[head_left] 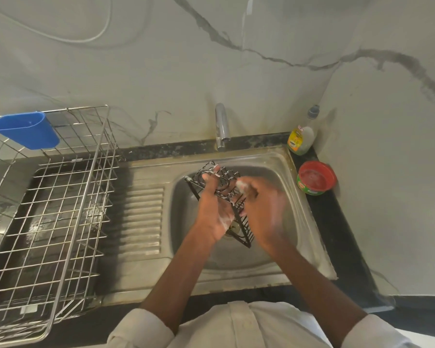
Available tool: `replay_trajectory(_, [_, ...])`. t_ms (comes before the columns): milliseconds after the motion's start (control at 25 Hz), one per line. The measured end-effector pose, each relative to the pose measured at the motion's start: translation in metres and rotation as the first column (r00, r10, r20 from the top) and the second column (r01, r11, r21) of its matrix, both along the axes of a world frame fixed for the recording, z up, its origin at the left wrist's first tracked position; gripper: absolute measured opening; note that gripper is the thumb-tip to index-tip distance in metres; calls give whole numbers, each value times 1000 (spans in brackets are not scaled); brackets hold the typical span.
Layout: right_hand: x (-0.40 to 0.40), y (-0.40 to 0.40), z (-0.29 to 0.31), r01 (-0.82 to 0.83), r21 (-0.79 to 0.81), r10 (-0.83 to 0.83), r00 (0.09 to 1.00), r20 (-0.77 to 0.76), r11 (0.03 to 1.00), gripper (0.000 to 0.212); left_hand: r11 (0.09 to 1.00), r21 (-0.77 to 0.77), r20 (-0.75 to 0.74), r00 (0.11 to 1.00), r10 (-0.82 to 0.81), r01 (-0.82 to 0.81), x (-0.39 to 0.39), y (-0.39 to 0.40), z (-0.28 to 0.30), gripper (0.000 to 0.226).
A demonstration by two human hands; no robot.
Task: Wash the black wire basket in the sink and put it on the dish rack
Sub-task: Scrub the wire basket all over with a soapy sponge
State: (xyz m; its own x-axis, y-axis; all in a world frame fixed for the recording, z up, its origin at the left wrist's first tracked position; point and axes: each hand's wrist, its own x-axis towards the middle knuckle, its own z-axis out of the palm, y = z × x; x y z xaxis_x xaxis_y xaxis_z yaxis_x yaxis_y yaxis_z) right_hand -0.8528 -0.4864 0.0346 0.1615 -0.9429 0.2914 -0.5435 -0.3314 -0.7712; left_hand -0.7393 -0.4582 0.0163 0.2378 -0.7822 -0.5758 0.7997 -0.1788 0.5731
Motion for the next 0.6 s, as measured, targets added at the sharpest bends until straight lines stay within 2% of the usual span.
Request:
replay_trajectory(120, [-1, 10, -9, -188, -108, 181, 981, -69, 976, 42, 1000, -10, 4, 1000, 13, -13, 4, -3, -3, 43])
replay_trajectory(280, [-2, -14, 7, -42, -49, 41, 999, -16, 998, 37, 998, -58, 10, 1000, -24, 25, 4, -3, -2, 40])
replay_trajectory(400, [5, -4, 7, -228, -118, 212, 968, -133, 967, 30, 996, -86, -23, 1000, -15, 13, 4, -2, 1, 37])
replay_trajectory(440, [3, -4, 3, -242, -109, 230, 966, -115, 964, 28, 996, -93, -17, 1000, -17, 15, 3, 0, 3, 39])
replay_trajectory(560, [3, -25, -3, -65, 104, 65, 998, -1, 992, 25, 988, -129, 44, 996, -75, 80, 1, 2, 1, 56])
replay_trajectory(600, [4, -26, -2, -99, 137, 105, 994, -32, 986, 26, 989, -126, 49, 996, -77, 83, 0, 4, 3, 60])
